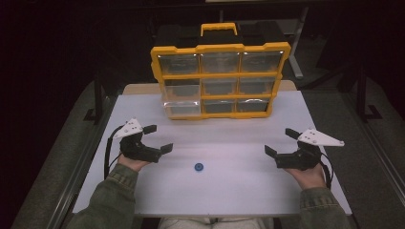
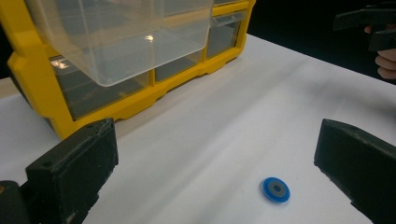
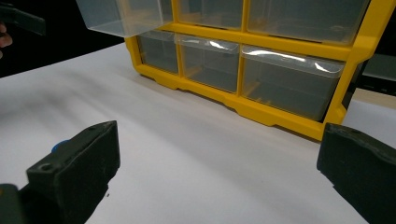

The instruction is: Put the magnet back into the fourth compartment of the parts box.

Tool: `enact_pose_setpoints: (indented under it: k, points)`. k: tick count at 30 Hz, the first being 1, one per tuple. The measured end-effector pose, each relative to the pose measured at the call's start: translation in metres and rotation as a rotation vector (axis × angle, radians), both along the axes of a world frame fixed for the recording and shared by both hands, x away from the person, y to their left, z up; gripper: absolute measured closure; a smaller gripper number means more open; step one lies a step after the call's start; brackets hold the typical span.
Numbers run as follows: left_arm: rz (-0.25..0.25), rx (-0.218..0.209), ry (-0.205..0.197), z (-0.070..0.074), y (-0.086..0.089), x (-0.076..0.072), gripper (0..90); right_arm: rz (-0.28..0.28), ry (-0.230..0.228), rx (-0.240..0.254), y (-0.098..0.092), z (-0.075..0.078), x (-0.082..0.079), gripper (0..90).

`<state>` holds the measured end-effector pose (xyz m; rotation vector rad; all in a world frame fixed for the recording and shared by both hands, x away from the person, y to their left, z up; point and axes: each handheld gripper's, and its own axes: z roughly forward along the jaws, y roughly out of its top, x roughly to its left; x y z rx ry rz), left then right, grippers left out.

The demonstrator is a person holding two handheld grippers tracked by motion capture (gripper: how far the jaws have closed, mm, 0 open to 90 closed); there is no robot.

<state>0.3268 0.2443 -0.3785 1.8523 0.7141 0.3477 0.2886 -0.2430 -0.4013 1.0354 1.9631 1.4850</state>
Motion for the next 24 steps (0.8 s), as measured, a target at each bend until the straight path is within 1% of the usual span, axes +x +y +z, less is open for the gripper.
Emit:
enact_pose_setpoints:
  k: [6,24]
  points:
    - [-0.003,0.005,0.008,-0.003,-0.005,0.002,0.0,0.002,0.001,-0.002,0.000,0.000,0.000,0.0]
    - [-0.037,0.021,0.028,-0.010,-0.025,0.006,0.0,0.016,0.007,-0.015,0.002,-0.001,0.001,0.0]
